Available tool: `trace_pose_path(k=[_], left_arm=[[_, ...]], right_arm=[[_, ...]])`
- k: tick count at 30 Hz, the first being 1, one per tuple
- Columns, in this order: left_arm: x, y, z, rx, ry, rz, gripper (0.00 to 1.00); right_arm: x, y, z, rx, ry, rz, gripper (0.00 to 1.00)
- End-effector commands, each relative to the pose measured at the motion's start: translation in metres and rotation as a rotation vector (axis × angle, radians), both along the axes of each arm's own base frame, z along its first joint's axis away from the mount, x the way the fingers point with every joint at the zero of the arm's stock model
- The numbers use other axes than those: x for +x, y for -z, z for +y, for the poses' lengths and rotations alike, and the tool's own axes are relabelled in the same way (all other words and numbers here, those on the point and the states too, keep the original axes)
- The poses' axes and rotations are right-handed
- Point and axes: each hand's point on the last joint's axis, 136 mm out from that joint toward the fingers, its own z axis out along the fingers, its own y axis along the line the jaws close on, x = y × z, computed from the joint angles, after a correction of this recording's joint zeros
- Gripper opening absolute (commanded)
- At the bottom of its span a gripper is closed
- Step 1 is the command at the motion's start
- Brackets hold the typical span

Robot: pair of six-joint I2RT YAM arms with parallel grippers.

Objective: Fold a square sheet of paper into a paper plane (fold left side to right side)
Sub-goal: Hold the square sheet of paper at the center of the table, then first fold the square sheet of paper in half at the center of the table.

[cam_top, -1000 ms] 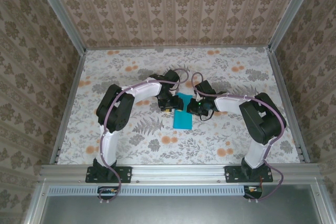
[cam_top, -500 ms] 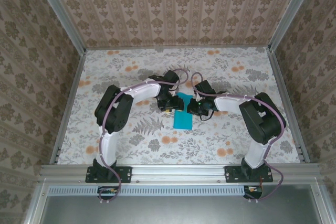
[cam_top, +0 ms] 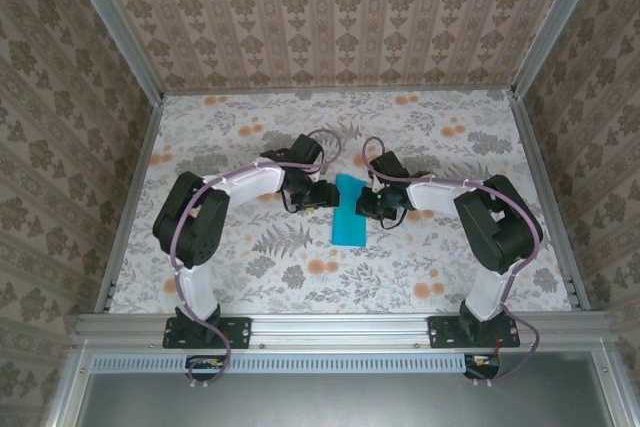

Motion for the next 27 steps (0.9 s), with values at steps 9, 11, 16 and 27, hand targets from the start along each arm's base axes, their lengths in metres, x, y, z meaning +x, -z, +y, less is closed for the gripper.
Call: trace_pose_path(k=[9,11,16,27], left_arm=[[-0.008,-0.037,-0.042,-0.280,0.096,-0.005,0.28],[-0.011,-0.031,-0.047,-0.299,0.103,0.023,0.27],[-0.014,-0.008,-0.050,-0.293,0.104,0.078,0.26],[-0.017,0.037,-0.027,-0.151,0.075,0.117,0.26]], right_arm=[[-0.012,0.020,-0.010,-0.080,-0.007,0.064,0.14],[-0.013,0.021,-0.010,-0.080,-0.008,0.067,0.14],[-0.013,0.021,-0.010,-0.082,-0.010,0.071,0.14],[-0.015,0.021,-0.012,-0.100,-0.017,0.076,0.14]])
